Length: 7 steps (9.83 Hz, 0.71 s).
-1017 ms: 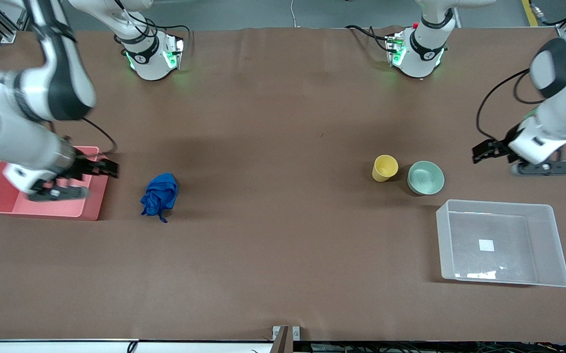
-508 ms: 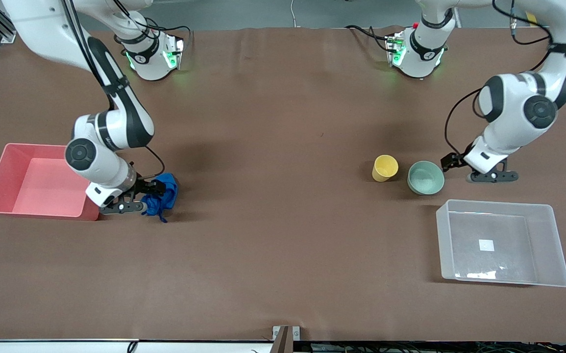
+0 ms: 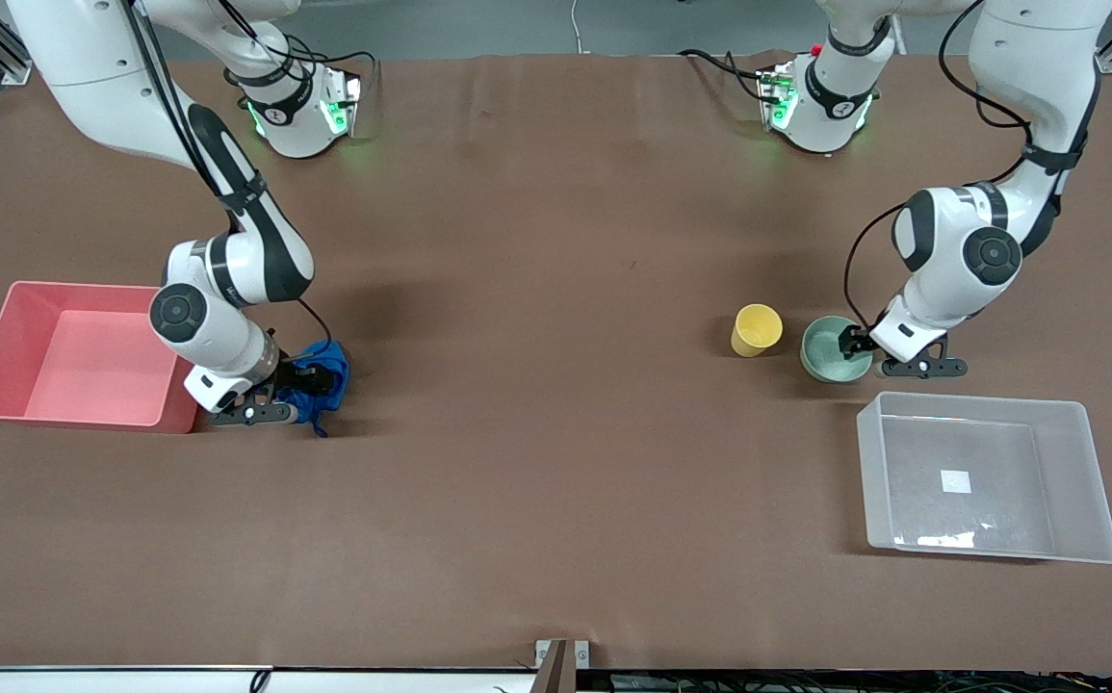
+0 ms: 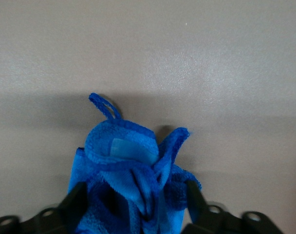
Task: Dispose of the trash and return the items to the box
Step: 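Carry the cloth into the pink bin while the left gripper moves the bowl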
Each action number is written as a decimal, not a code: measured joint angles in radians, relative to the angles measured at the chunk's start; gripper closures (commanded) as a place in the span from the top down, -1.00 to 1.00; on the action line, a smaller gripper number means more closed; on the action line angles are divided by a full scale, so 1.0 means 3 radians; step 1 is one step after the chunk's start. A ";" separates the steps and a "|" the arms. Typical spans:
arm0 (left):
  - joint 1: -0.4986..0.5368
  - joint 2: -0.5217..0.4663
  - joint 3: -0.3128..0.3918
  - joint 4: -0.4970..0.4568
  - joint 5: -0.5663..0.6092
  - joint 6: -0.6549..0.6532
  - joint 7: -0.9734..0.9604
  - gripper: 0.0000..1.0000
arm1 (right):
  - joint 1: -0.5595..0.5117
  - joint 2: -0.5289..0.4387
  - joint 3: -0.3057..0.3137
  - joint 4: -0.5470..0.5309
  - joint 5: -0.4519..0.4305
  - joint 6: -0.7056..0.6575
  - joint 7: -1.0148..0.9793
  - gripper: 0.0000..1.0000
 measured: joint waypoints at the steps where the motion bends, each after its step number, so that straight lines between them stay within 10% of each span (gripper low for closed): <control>1: -0.0001 0.0002 -0.0023 0.0000 -0.0071 0.0001 0.0000 -0.99 | -0.0005 0.0003 -0.0003 0.0000 0.0000 0.0005 0.0047 -0.99; 5: 0.0000 -0.0169 -0.0032 -0.0054 -0.0090 -0.0071 0.0007 -0.99 | -0.0035 -0.0017 -0.0011 0.0105 0.0003 -0.0231 0.0125 -0.99; 7: 0.0004 -0.0592 -0.0019 -0.0033 -0.0092 -0.0568 0.0007 -0.99 | -0.0038 -0.0194 -0.0017 0.0554 0.0004 -0.1275 0.0173 -0.99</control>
